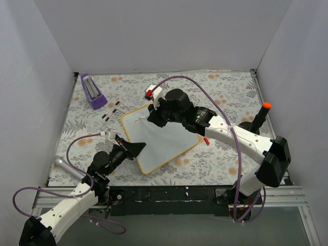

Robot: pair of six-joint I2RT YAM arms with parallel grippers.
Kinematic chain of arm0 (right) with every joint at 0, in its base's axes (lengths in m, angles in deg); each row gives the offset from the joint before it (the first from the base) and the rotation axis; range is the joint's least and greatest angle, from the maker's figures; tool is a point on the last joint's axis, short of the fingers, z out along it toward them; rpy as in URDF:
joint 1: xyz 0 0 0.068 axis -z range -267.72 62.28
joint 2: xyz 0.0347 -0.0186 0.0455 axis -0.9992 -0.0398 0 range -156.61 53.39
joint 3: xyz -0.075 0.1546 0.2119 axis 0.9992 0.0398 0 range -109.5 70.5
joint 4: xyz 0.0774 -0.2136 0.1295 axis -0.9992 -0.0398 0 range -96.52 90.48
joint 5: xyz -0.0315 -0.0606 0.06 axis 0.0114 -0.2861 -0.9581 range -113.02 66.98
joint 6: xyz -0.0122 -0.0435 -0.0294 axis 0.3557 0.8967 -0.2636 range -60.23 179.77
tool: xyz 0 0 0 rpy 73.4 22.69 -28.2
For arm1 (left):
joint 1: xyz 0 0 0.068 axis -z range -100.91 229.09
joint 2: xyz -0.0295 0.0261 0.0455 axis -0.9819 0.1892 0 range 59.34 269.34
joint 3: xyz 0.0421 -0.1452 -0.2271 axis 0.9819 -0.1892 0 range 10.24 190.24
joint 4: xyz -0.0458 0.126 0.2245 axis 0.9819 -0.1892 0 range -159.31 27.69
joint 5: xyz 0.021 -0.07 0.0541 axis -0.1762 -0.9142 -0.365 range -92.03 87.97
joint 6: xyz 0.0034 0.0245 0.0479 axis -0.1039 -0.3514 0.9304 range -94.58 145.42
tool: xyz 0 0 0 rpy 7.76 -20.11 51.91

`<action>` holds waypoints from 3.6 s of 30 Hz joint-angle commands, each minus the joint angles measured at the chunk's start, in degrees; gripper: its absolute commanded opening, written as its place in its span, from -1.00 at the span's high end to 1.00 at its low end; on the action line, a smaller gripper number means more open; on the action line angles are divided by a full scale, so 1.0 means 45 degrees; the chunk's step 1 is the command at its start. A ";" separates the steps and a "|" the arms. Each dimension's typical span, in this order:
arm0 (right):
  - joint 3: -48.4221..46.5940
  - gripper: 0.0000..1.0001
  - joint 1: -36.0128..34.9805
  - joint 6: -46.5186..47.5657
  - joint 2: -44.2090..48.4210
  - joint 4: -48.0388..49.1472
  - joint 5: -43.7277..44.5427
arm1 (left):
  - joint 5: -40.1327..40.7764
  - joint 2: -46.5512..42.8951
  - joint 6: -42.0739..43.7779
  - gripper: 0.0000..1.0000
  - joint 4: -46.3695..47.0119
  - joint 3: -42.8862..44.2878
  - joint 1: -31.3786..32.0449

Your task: Write a sentence on the whiteboard

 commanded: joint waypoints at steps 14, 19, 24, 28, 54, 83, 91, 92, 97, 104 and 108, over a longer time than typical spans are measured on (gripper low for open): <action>-0.0262 0.97 0.0269 0.0589 0.0256 0.0207 -0.2573 | -0.0245 -0.0287 0.0298 1.00 0.1781 0.0409 -0.0012; -0.0399 0.97 0.0250 0.0374 0.0061 0.0265 -0.1870 | -0.0246 -0.0306 0.0299 1.00 0.1742 0.0429 -0.0011; -0.0360 0.97 0.0250 0.0316 0.0119 0.0304 -0.1440 | -0.0246 -0.0326 0.0279 1.00 0.1820 0.0351 -0.0012; -0.0379 0.97 0.0250 0.0316 0.0139 0.0324 -0.1420 | -0.0304 -0.0267 0.0259 1.00 0.1898 0.0370 -0.0012; 0.1828 0.97 0.0211 0.0960 0.1291 0.0050 -0.2963 | -0.0324 -0.0346 0.0279 1.00 0.1820 0.0331 -0.0012; 0.0226 0.97 0.0250 0.1019 0.0139 0.0011 -0.1987 | -0.0422 -0.0384 0.0357 1.00 0.1859 0.0312 -0.0011; 0.0460 0.97 0.0347 0.1038 0.0236 -0.0008 -0.1265 | -0.0421 -0.0424 0.0338 1.00 0.1840 0.0273 0.0008; 0.0480 0.97 0.0367 0.1077 0.0275 0.0011 -0.1109 | -0.0441 -0.0462 0.0337 1.00 0.1840 0.0273 -0.0011; 0.0656 0.97 0.0620 0.1058 0.0510 0.0011 -0.0854 | -0.0402 -0.0366 0.0318 1.00 0.1957 0.0214 -0.0012; 0.0656 0.97 0.0680 0.1077 0.0529 -0.0047 -0.1047 | -0.0441 -0.0306 0.0318 1.00 0.1996 0.0234 0.0008; 0.0267 0.97 0.0718 0.1253 0.0957 -0.0144 -0.2472 | -0.0441 -0.0326 0.0318 1.00 0.2015 0.0214 -0.0012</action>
